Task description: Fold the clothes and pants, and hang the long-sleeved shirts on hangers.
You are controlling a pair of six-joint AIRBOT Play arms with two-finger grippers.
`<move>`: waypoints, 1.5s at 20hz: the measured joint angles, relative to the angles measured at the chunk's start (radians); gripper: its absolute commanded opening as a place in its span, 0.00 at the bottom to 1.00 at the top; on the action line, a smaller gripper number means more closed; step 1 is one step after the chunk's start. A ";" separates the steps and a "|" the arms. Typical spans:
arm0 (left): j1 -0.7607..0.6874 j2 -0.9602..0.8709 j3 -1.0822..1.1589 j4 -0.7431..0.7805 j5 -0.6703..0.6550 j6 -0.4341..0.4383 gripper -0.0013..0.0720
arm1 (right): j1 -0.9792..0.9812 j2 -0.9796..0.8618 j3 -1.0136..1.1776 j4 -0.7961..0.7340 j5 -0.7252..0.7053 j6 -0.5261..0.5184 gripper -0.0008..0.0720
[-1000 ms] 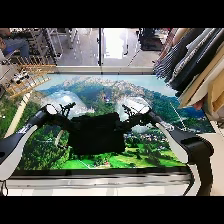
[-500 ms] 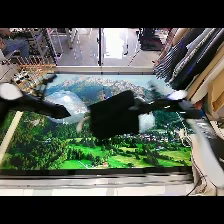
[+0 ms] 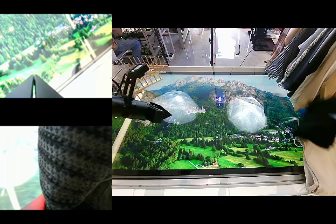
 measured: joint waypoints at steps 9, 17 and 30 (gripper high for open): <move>0.000 0.008 -0.088 0.082 0.000 0.018 0.05 | -0.585 0.091 -0.518 -0.314 -0.028 -0.178 0.93; 0.000 0.008 -0.095 0.106 -0.012 0.018 0.06 | -0.655 0.065 -0.219 -0.443 0.064 -0.157 0.95; 0.244 0.012 -0.095 0.560 0.187 -0.268 0.06 | 0.446 0.053 -0.327 -0.087 -0.201 -0.258 0.08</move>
